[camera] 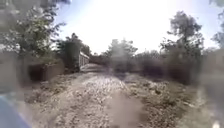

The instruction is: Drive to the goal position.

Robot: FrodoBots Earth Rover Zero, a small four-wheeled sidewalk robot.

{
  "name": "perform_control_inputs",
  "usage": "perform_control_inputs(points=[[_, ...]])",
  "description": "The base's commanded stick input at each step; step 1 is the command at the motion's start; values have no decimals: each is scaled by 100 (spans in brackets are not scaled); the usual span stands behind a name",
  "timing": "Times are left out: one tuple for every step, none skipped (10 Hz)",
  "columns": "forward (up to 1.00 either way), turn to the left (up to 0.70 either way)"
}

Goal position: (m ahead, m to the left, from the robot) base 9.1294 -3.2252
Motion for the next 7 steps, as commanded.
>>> perform_control_inputs(points=[[100,27],[100,27],[100,27],[100,27],[100,24],[100,0],[100,0]])
